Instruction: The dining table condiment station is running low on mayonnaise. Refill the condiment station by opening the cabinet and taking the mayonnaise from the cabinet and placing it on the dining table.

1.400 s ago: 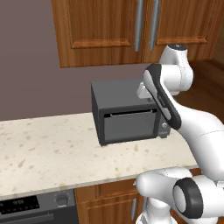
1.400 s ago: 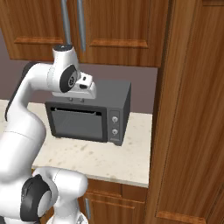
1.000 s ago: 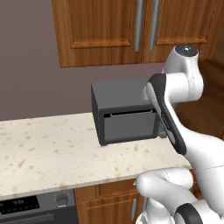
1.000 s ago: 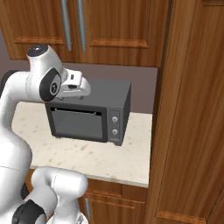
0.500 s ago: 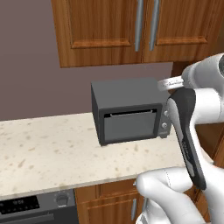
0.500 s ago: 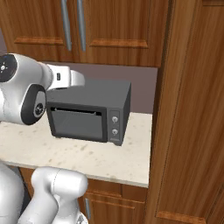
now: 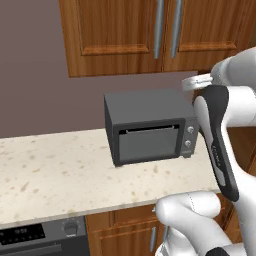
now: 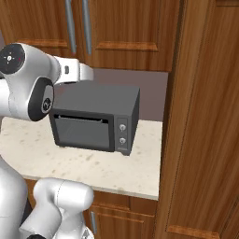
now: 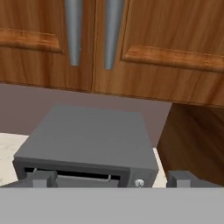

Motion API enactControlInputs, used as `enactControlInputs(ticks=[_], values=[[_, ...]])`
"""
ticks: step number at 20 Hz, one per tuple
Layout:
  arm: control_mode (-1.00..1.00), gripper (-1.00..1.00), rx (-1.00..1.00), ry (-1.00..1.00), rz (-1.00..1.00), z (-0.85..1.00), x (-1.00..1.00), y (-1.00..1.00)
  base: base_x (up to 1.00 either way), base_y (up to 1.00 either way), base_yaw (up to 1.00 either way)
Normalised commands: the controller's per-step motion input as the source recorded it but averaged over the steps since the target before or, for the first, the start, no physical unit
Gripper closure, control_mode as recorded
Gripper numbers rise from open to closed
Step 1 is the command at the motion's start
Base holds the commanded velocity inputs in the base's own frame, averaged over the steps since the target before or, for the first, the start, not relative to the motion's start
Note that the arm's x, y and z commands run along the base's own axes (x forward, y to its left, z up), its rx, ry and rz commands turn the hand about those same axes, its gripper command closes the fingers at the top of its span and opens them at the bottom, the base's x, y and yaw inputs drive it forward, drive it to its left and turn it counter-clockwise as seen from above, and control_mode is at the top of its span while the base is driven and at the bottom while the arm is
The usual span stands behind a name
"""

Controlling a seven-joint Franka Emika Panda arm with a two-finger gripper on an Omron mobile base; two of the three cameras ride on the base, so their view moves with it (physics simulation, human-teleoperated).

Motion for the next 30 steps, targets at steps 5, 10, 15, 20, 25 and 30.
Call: enactControlInputs(ticks=[5,10,15,20,25,30], values=[[-1.00,-1.00,0.07,-0.07,0.00,0.34,-0.01,0.00,0.00,0.00,0.00],[-1.00,-1.00,0.13,-0.06,0.00,0.53,0.07,0.00,0.00,0.00,0.00],[-1.00,-1.00,0.09,0.00,0.00,0.44,0.51,0.00,0.00,0.00,0.00],[-1.00,-1.00,0.01,-0.03,0.00,0.44,0.64,0.00,0.00,0.00,0.00],[-1.00,-1.00,-0.05,-0.21,0.00,0.65,0.40,0.01,0.00,0.00,0.00],[-1.00,-1.00,-0.07,-0.23,0.00,0.51,0.21,0.00,0.00,0.00,0.00]])
